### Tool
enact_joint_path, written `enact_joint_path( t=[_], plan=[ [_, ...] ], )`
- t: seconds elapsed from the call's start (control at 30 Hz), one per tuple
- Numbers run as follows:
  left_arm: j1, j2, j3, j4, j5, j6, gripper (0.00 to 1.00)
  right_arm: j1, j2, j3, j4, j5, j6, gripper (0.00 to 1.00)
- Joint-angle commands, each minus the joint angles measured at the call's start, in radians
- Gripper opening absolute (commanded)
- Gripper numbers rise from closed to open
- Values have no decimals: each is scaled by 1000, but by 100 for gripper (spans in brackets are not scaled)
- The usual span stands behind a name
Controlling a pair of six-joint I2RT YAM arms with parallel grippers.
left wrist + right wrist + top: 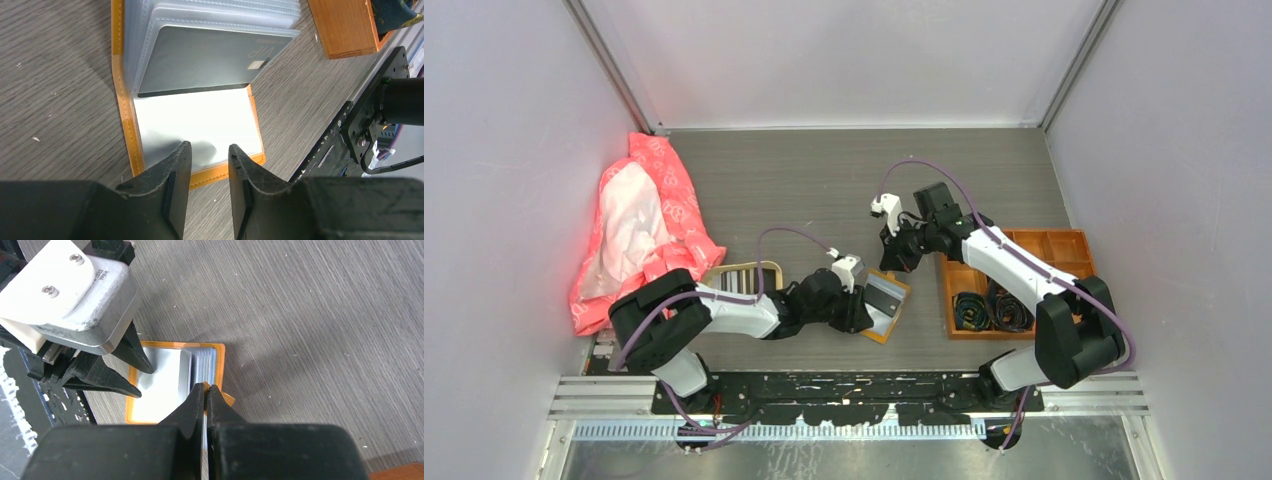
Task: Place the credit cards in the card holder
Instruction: Open the card holder at the center of the board.
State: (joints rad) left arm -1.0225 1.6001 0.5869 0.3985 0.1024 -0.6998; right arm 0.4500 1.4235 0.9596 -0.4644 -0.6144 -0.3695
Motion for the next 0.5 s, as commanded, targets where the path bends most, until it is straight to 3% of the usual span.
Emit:
enact_joint_path(
  t=[0.0, 0.2, 0.33, 0.47],
  plan=[
    [22, 9, 19, -106, -49, 1, 36, 5, -46, 10, -20, -4, -97, 5],
    [66, 6, 39, -144, -34, 35, 37, 7, -60, -25, -46, 39, -239, 17],
    [93, 4, 58, -161, -12, 74, 38, 7, -51, -21, -42, 131, -256, 31],
    [141, 16, 104, -213, 14, 128, 38, 7, -41, -9, -64, 151, -257, 36]
  ],
)
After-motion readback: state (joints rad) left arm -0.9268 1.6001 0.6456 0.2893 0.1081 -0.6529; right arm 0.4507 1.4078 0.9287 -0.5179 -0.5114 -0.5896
